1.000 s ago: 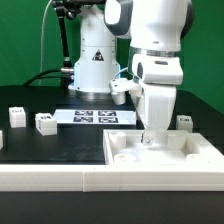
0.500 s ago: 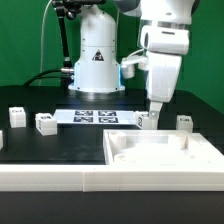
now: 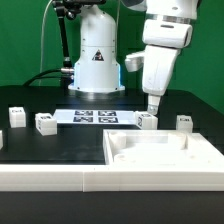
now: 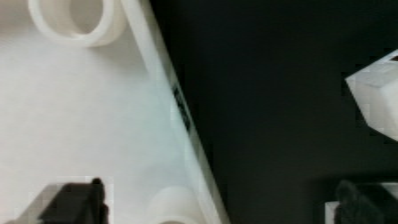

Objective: Assemble one leg

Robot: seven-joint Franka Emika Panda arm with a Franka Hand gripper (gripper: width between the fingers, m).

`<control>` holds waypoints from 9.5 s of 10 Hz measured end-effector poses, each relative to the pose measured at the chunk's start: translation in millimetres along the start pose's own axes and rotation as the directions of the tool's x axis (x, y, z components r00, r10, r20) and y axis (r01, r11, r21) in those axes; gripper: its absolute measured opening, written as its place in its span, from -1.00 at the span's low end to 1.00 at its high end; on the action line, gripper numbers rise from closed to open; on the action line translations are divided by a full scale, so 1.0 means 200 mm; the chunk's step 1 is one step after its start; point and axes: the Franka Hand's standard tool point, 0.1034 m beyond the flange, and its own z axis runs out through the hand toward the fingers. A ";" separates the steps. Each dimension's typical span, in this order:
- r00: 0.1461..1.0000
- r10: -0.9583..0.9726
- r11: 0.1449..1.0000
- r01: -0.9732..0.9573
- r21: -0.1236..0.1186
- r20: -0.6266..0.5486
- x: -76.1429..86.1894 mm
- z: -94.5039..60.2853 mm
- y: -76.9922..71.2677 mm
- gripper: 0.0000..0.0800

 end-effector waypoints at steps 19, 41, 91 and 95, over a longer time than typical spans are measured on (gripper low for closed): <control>0.316 0.937 0.300 -0.947 0.118 0.148 0.23 0.07 -0.30 0.62; 0.216 0.576 0.339 -0.941 0.010 0.789 0.22 0.27 -0.45 -0.04; 0.469 0.708 0.602 -0.792 0.104 -0.528 0.47 -0.05 0.55 -0.27; 0.430 0.693 0.584 -0.805 0.102 -0.579 0.47 -0.05 0.55 -0.27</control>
Offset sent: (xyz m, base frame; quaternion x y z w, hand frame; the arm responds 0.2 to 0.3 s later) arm 0.0019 0.0230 -0.0072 0.0218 0.0058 0.3376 0.9410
